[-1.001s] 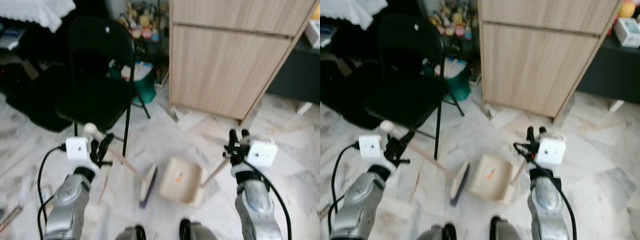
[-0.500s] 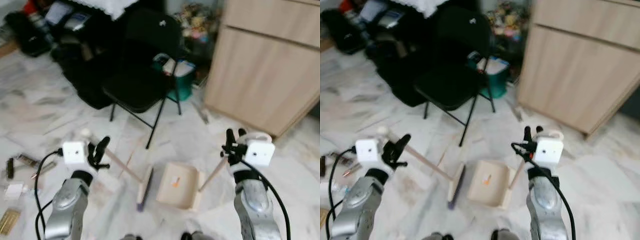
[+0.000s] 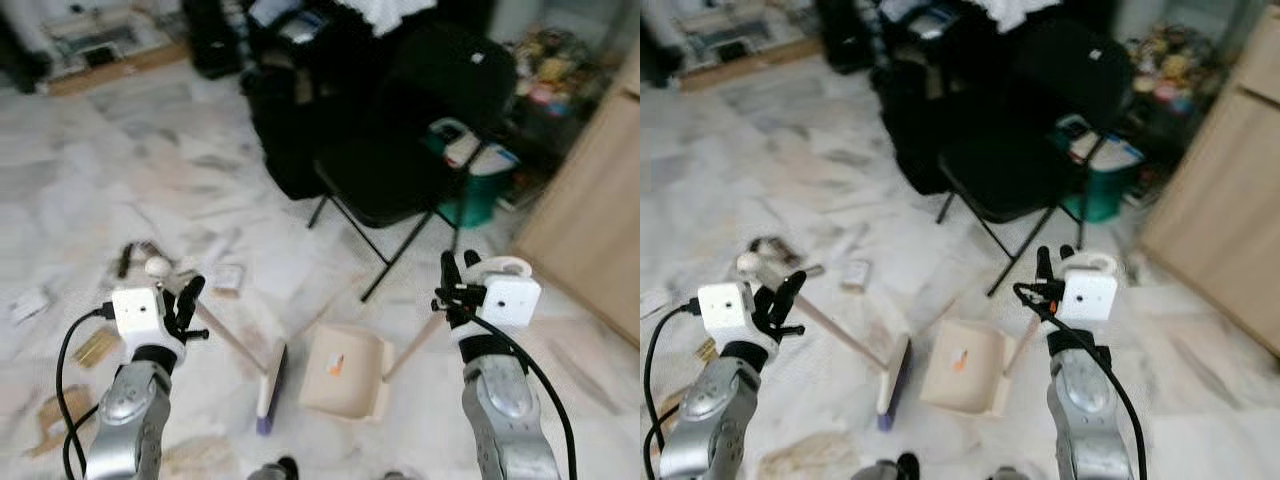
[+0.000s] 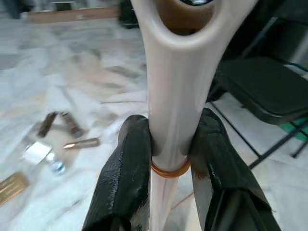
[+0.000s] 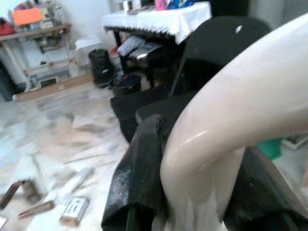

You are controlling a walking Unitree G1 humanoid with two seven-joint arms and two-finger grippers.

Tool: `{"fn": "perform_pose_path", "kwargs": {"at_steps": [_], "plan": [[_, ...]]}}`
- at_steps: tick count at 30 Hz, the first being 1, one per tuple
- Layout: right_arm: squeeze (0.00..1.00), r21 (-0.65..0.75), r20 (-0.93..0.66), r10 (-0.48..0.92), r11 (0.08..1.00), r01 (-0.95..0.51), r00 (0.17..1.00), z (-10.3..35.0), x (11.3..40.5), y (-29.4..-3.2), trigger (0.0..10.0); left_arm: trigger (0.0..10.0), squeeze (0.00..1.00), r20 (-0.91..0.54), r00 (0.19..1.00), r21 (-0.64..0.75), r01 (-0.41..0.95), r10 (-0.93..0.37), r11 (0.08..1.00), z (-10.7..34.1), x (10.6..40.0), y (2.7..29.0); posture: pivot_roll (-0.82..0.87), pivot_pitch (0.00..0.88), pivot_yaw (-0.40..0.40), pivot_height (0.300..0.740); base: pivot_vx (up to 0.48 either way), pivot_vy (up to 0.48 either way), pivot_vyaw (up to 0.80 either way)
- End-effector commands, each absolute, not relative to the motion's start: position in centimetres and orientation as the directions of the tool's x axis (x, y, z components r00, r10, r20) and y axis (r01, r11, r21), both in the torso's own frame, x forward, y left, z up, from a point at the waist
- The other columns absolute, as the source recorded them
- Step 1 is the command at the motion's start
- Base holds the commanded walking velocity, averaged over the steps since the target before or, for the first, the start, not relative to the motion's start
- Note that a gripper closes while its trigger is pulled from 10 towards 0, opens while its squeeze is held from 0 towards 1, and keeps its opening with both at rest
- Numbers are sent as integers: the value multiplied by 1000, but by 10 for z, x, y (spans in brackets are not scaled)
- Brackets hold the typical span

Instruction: Sweep floor

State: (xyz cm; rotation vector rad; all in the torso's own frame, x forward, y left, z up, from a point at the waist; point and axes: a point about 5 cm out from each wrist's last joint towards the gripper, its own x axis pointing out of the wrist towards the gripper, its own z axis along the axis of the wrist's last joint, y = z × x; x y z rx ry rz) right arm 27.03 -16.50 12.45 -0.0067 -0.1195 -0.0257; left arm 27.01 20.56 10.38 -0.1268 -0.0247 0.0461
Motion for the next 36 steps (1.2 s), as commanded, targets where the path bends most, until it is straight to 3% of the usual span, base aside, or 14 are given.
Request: {"fn": "perform_pose_path", "kwargs": {"at_steps": [1, 13, 36], "plan": [[0, -4, 156, -15, 1000, 15, 988, 134, 273, -164, 10000, 10000, 0, 68, 995, -113, -70, 78, 991, 112, 269, 210, -153, 157, 18, 740, 0, 0, 781], [0, 14, 161, 12, 1000, -14, 987, 136, 275, -163, 10000, 10000, 0, 62, 991, -125, -108, 117, 986, 112, 267, 212, -147, 178, 17, 740, 0, 0, 781], [0, 27, 156, 47, 998, -51, 987, 137, 279, -158, 10000, 10000, 0, 71, 991, -128, -104, 114, 986, 115, 269, 211, -140, 178, 20, 740, 0, 372, 0]]}}
